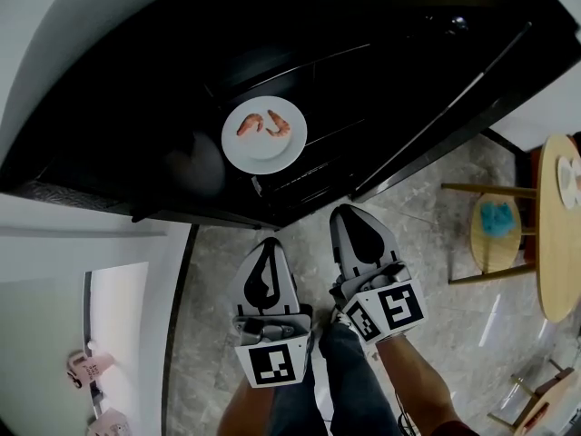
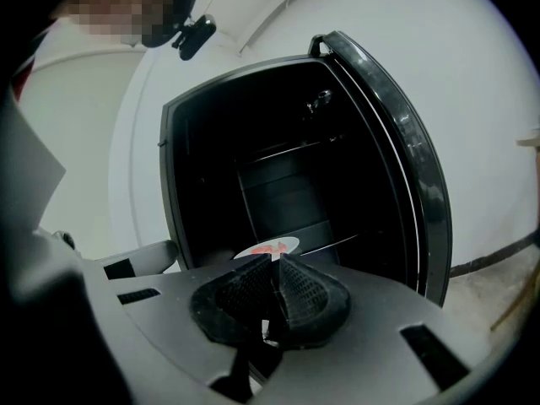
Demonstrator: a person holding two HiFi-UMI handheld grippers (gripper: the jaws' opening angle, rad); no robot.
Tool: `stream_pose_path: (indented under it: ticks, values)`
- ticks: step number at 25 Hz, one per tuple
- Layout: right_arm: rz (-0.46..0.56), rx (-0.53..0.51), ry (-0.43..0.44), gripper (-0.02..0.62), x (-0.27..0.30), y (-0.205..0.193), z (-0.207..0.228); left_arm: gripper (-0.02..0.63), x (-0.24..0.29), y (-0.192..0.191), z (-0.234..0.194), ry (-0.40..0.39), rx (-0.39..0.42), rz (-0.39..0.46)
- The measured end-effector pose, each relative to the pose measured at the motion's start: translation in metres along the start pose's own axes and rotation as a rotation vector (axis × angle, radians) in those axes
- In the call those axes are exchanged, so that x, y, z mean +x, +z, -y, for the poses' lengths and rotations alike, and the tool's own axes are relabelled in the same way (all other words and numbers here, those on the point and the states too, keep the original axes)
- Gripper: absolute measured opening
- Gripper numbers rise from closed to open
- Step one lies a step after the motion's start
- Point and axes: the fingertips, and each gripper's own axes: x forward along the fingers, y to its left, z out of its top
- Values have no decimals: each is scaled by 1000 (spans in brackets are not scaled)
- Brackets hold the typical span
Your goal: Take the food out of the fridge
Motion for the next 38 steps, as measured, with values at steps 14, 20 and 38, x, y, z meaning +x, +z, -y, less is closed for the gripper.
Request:
stream_pose_path:
  ticks: [14, 20, 38]
  values:
    - [-49, 167, 32, 64, 38, -18, -10, 14, -12, 2, -13, 15, 8, -3]
    - [-89, 270, 65, 83, 55, -28, -18, 14, -14, 0, -15, 16, 17, -12]
    - [-104, 572, 75, 130, 85, -38, -12, 14, -28, 4, -21, 30, 30, -10]
